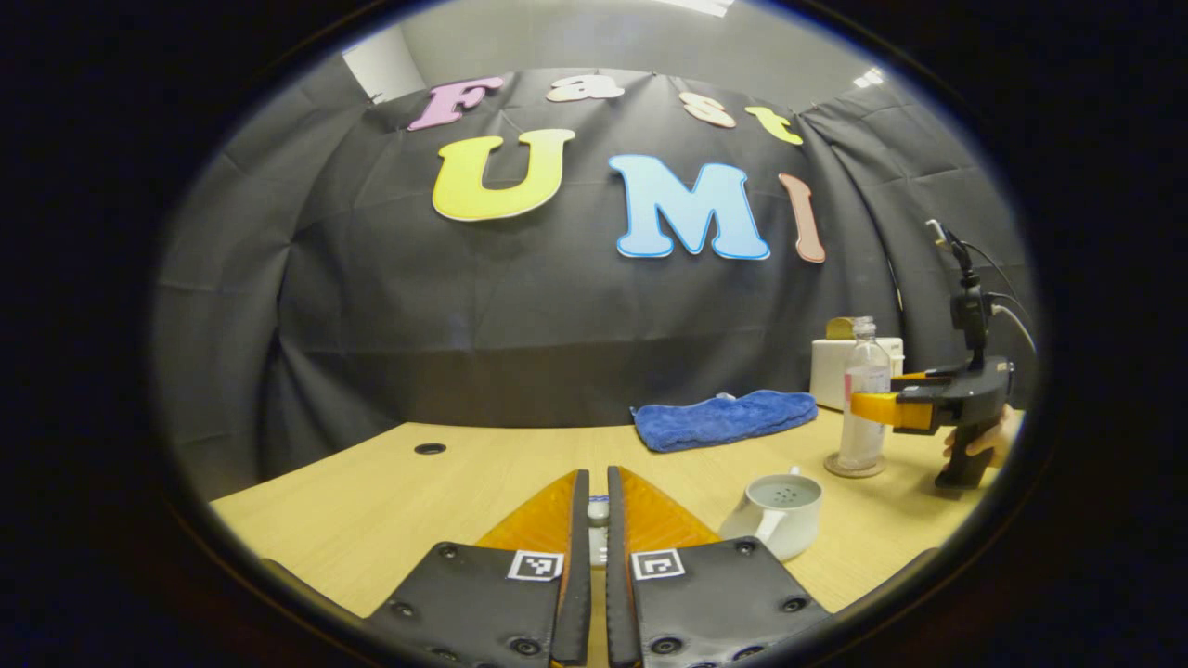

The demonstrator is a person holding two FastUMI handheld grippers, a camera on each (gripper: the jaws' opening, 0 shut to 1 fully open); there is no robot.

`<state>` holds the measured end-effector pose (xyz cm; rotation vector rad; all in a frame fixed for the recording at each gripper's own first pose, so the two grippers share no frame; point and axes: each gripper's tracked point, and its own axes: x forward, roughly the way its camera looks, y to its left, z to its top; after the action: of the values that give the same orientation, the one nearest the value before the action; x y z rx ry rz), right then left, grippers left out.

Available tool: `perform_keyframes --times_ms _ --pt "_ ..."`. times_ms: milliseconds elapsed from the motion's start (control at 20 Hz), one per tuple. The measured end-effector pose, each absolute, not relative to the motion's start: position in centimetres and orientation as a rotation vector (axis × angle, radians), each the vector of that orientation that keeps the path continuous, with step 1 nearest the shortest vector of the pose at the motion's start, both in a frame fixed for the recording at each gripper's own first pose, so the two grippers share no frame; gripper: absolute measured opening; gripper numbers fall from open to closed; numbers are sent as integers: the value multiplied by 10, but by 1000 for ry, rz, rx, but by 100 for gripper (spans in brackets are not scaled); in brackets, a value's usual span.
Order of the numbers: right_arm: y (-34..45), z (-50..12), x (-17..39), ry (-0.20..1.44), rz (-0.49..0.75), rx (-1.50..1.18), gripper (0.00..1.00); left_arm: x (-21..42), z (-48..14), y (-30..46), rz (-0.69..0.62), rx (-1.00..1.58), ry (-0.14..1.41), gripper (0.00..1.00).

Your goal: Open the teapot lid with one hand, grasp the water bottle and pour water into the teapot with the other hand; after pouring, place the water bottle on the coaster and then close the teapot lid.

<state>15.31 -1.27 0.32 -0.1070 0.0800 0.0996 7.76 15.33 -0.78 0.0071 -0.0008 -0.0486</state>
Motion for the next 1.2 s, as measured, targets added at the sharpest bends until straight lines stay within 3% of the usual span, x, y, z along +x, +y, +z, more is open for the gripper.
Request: perform_keyframes --times_ms 150,250,300,750,1200 --pt "-13 -7 153 107 86 -88 81 77 -10 153 -49 7 -1 15" --pt "-16 -12 151 125 75 -75 94 78 -9 153 -48 7 -1 15" --pt "-18 -14 148 132 71 -67 96 79 -8 153 -48 7 -4 15" --pt "-41 1 93 3 0 -6 95 79 -8 154 -44 7 -4 15" --pt "-2 -1 36 -3 129 -9 95 81 -7 109 -98 4 -3 15"
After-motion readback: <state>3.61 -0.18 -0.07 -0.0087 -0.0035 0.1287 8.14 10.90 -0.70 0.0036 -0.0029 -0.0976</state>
